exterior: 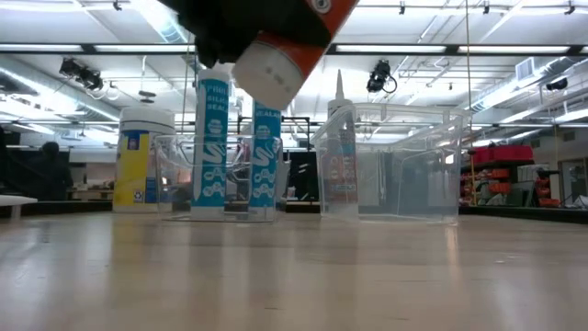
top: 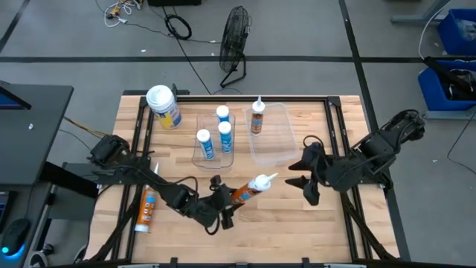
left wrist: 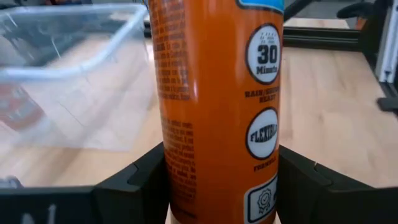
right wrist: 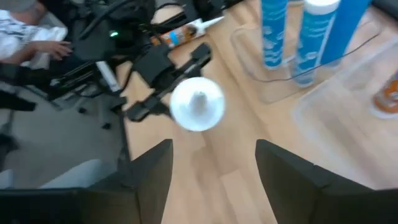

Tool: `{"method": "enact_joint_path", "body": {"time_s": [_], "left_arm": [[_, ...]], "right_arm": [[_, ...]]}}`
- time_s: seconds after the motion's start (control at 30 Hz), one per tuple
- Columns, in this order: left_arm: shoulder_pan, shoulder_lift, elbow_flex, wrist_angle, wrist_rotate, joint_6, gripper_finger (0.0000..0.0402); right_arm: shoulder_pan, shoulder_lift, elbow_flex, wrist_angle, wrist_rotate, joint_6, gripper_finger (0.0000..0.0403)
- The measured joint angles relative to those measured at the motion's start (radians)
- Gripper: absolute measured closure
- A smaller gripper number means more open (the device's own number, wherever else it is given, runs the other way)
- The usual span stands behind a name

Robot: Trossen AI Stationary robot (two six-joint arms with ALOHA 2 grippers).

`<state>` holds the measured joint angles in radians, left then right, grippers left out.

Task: Pick & place silicon tubes, Sealant and Lysol wipes
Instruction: Put the right orange sealant into the right transparent bin

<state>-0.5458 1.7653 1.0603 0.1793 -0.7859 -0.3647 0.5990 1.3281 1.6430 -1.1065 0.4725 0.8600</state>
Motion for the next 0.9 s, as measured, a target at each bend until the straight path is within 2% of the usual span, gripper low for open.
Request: {"method": "enact_joint_path", "body": {"time_s": [0.17,0.4,0.53,0.7,0.9], "left_arm": [[0.033,0.0,0.0,0.031,0.009,0.063,0.0184],[0.045,0.0,0.0,0.039,0.037,0.074,0.0184],[0.046,0.0,0.0,0.039,0.071,0.07,0.0184],[0.045,0.0,0.0,0.039,0.076,0.073,0.0184],[0.045,0.0,0.0,0.038,0.08,0.072,0.0184]], "right_arm": [[-0.065,0.009,0.01,0.008,-0.092,-0.011,0.017],[-0.158,0.012,0.011,0.012,-0.162,-0.023,0.0169],[-0.203,0.021,0.011,0.017,-0.238,-0.031,0.0169],[-0.234,0.06,0.011,0.043,-0.323,-0.059,0.0169],[-0.248,0.094,0.011,0.071,-0.365,-0.083,0.0176]]}}
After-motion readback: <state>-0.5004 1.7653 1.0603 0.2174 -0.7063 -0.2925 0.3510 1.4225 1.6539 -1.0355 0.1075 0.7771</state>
